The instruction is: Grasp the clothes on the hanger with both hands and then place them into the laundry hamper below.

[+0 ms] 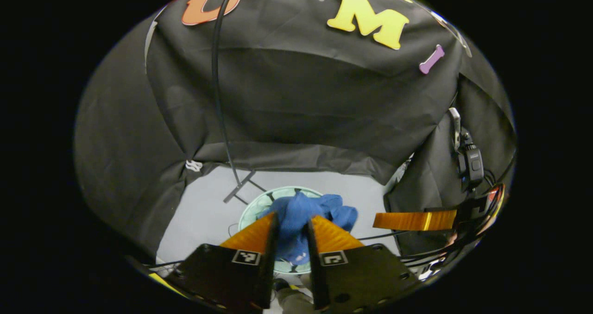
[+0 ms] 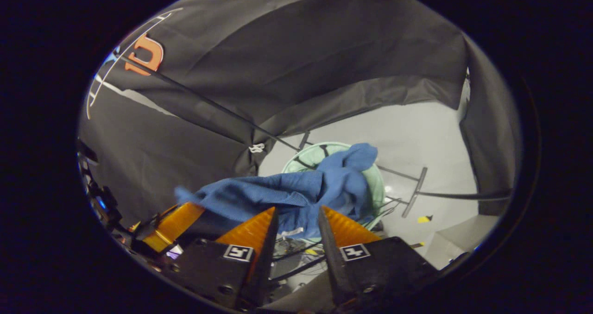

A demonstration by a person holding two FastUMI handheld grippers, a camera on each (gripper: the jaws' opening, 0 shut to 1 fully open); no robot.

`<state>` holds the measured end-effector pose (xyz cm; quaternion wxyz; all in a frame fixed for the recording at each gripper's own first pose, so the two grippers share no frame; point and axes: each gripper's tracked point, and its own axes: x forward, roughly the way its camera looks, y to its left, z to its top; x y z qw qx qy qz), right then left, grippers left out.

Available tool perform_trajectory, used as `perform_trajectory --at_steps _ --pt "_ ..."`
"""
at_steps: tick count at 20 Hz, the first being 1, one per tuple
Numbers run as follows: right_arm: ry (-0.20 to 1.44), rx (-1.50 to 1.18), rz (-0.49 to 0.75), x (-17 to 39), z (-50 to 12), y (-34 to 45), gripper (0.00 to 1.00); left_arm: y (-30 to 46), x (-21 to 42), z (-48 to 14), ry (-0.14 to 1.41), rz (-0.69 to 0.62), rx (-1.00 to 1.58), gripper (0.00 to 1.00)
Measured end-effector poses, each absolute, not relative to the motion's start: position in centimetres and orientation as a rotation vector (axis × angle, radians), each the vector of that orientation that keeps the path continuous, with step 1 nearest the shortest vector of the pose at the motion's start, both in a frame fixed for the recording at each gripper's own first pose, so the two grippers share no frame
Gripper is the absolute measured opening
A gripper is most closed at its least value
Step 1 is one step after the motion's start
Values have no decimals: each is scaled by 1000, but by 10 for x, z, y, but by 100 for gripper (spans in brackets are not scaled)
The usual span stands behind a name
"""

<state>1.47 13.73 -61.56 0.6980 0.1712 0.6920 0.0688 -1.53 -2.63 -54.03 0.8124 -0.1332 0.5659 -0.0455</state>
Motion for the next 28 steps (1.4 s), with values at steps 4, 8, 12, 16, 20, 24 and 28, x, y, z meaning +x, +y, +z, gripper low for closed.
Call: perform_trajectory --at_steps 4,8,12,16,20,24,28 --pt "1455 286 121 27 -604 118 66 -21 -10 -532 1209 -87 -278 93" --pt "1332 178 135 36 -573 106 68 -17 -11 -520 1187 -101 -242 94" --pt "1189 120 145 40 -513 117 68 -6 -5 -478 1107 -99 -168 97" --pt "1042 103 100 37 -456 121 70 2 2 -418 966 -127 -123 97" --pt "875 58 28 34 -389 106 69 12 14 -345 803 -125 -77 97" --pt "699 45 12 11 -292 97 70 19 14 -263 627 -119 -42 96" --pt "519 31 27 -3 -209 104 69 22 9 -177 431 -132 -10 96"
